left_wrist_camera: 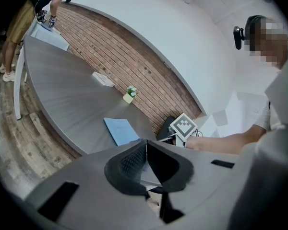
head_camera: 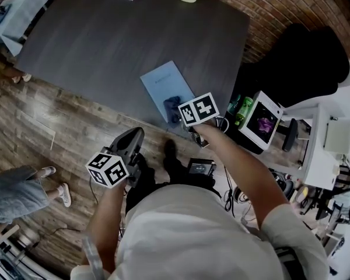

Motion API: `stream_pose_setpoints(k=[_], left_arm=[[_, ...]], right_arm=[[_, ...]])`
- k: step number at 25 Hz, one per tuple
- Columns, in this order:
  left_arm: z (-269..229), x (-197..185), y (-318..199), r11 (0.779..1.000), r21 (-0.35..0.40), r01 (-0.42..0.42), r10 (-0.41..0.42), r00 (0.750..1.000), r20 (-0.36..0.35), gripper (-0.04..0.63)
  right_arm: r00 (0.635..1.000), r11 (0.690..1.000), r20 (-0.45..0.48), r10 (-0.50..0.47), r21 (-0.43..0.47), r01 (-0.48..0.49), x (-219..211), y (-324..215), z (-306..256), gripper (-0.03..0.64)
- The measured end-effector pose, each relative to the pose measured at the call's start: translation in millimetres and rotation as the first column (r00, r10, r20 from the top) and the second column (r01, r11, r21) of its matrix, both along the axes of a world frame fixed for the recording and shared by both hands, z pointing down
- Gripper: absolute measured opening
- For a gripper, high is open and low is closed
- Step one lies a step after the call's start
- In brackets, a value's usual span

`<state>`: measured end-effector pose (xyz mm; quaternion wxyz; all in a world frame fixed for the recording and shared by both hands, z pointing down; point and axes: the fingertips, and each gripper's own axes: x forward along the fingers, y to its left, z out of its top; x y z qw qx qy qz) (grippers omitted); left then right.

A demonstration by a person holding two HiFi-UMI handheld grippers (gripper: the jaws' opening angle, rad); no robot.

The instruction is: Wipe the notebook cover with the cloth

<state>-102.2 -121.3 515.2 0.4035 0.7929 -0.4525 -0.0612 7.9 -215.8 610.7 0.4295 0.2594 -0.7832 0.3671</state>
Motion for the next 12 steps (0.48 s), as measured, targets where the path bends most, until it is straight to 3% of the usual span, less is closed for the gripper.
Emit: stream_pose_setpoints(k=[12], left_arm=[[4, 39, -19, 0.999, -0.001, 0.035, -0.035, 0.999, -0.002, 0.009]], right_arm=[[0.997, 0.997, -0.04, -0.069, 0.039, 0.071, 44, -31, 0, 0.106]])
